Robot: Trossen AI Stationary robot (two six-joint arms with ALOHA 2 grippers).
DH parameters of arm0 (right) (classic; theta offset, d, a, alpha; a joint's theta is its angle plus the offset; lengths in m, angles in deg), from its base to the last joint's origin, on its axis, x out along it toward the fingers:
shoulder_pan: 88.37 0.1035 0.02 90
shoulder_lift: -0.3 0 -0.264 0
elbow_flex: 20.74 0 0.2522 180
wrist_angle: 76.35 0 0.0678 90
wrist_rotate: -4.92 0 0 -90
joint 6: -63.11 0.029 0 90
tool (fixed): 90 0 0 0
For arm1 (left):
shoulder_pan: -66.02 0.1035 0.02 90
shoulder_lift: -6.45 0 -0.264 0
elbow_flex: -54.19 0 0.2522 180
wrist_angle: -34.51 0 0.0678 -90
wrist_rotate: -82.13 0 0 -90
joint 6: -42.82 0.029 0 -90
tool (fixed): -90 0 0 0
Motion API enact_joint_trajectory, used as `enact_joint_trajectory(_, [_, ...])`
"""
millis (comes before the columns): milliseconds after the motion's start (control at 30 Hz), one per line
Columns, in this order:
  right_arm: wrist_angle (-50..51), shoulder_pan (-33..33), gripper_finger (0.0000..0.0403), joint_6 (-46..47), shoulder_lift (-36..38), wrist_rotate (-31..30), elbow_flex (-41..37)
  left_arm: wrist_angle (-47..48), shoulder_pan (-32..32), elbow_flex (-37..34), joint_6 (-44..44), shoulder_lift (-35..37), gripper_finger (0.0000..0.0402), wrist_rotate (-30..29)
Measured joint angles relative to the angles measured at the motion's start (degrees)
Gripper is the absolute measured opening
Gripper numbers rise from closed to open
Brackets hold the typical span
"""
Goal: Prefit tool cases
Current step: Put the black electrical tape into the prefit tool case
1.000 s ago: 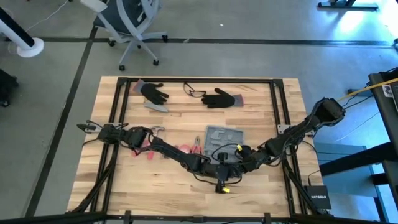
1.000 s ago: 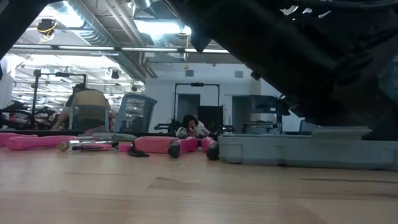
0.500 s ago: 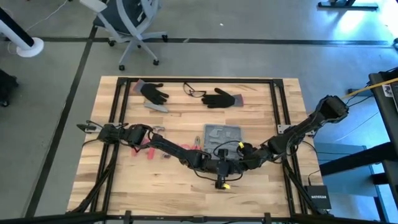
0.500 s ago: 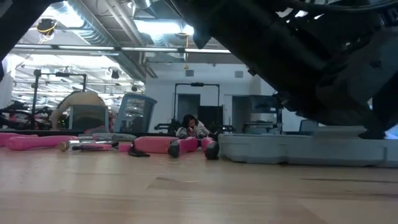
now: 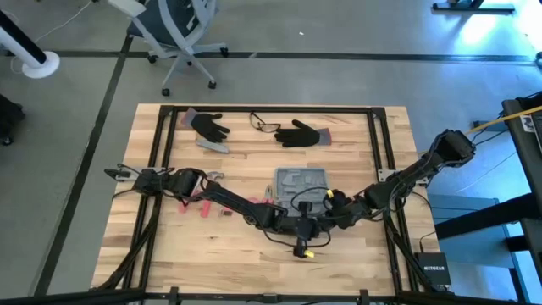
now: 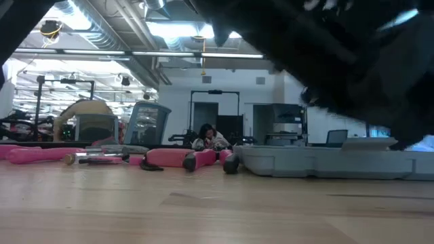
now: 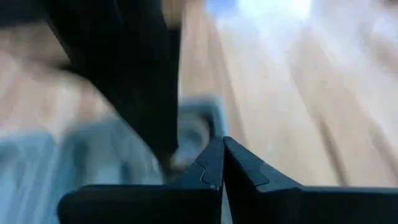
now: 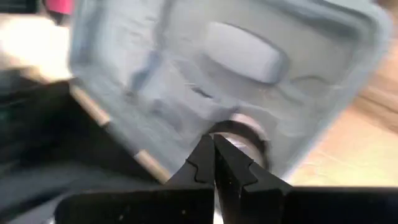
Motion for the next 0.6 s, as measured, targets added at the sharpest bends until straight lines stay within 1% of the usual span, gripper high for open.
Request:
enact_joint_trajectory(133, [1.4,0.0,0.0000,1.2,0.1,-1.6,0.0,-0.4,-0.1,0.1,0.8,0.6,0.0000,-0.5])
enact_joint_trajectory(367, [1.0,0.0,0.0000,1.2,-0.9,-3.2,0.0,0.4,0.1,0.0,-2.0,0.2,0.0000,-0.2])
enact_joint_trajectory(600, [0.5,0.0,0.0000,2.7,-2.6,-3.2,0.1,0.7,0.6,0.1,-3.9,-2.6,0.0000,-0.5])
